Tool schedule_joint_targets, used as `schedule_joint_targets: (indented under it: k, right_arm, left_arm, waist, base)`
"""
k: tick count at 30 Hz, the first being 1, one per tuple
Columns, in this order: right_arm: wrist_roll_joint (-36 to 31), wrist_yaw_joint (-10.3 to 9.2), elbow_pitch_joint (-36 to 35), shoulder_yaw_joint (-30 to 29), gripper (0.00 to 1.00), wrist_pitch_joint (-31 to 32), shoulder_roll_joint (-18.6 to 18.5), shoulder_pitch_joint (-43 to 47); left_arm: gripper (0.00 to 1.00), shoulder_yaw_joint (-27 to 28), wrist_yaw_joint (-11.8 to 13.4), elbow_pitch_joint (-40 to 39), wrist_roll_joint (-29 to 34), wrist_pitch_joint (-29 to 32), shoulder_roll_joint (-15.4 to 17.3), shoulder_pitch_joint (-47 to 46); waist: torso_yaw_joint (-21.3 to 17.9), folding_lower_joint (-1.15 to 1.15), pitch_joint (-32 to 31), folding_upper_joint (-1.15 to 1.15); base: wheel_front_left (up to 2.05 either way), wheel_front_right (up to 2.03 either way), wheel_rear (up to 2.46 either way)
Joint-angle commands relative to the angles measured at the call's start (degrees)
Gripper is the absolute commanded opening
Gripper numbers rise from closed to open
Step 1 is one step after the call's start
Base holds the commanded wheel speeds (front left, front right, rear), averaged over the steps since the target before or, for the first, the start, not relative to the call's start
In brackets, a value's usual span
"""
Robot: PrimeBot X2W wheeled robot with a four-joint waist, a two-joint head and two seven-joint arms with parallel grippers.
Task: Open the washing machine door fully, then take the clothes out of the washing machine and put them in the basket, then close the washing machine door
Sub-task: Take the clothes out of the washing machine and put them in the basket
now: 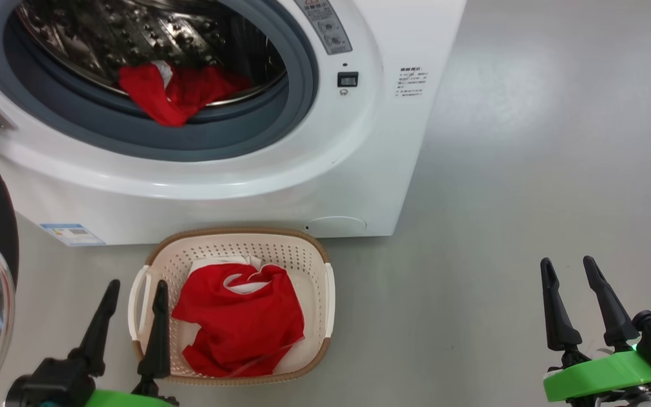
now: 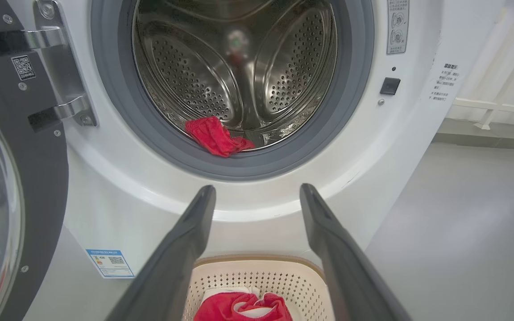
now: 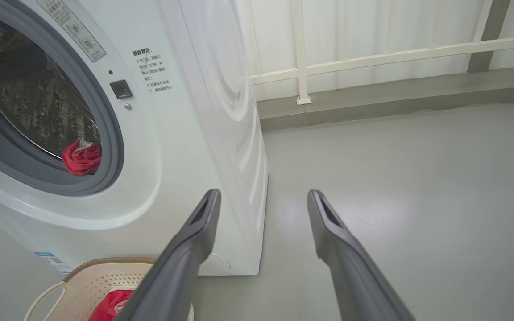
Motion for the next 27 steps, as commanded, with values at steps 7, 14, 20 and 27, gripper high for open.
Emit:
schedule_joint_targets:
  k: [7,14,20,27]
  right_arm:
    - [0.80,0.37,-1.88,1.74,1.00,-0.38,-0.68,-2.69]
    - [2.06,0.37,-2.30,2.37,1.00,-0.38,-0.68,-5.62]
    - [2.75,0.37,-2.79,2.78,1.00,-0.38,-0.68,-9.03]
    - [3.12,0.37,-2.98,2.62,1.00,-0.38,-0.68,-11.38]
  left_arm:
    - [1.00,0.04,-0.31,3.03,0.82,-0.27,1.50,-7.50]
    - [1.00,-1.03,-0.31,8.41,1.18,-0.27,2.86,-17.29]
    - [1.00,0.04,-0.31,15.90,1.62,-0.27,3.97,-29.44]
    - [1.00,1.07,-0.19,26.37,1.91,-0.27,5.39,-41.33]
  waist:
    - [-0.24,0.00,3.66,0.00]
    - [-0.96,0.00,9.30,0.00]
    - [-1.70,0.00,15.26,0.00]
    - [-2.52,0.00,18.48,0.00]
  base:
    - [0.00,0.00,0.00]
    - [0.00,0.00,0.00]
    - [0.00,0.00,0.00]
    - [0.00,0.00,0.00]
